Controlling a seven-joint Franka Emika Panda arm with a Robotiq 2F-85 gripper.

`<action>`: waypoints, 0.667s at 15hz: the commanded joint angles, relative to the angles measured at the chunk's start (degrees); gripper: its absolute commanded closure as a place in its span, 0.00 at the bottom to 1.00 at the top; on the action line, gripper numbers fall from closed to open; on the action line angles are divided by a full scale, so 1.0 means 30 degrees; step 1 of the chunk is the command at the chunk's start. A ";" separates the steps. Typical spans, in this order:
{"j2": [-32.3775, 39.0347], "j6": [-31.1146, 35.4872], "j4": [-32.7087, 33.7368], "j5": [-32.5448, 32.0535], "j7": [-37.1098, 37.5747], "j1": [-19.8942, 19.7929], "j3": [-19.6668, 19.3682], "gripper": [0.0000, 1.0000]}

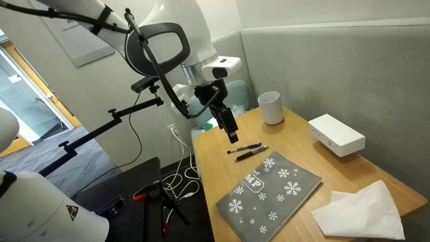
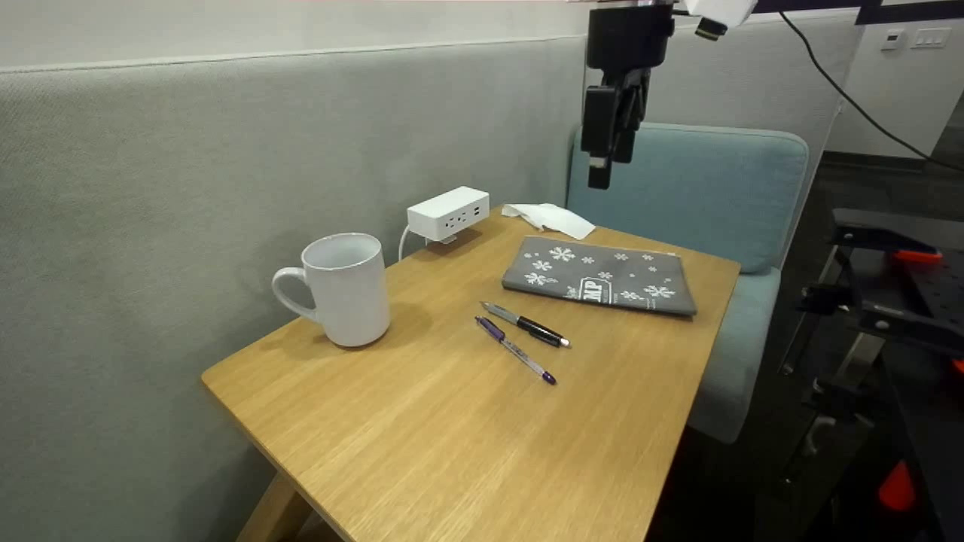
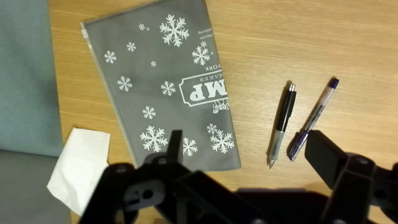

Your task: Pick up one pen from the table and put it in the white cup. Open the grey object on the table.

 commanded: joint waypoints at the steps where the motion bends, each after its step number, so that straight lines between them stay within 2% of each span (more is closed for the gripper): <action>1: 0.3191 0.2628 0.1836 -0.1712 0.2659 0.0804 -0.0498 0.00; 3: 0.5016 0.4303 0.2837 -0.2387 0.3738 0.1624 -0.1230 0.00; 5: 0.6853 0.5608 0.3862 -0.1759 0.3787 0.2396 -0.1858 0.00; 10: 1.0068 0.6123 0.5849 0.1525 0.1645 0.1705 -0.0528 0.00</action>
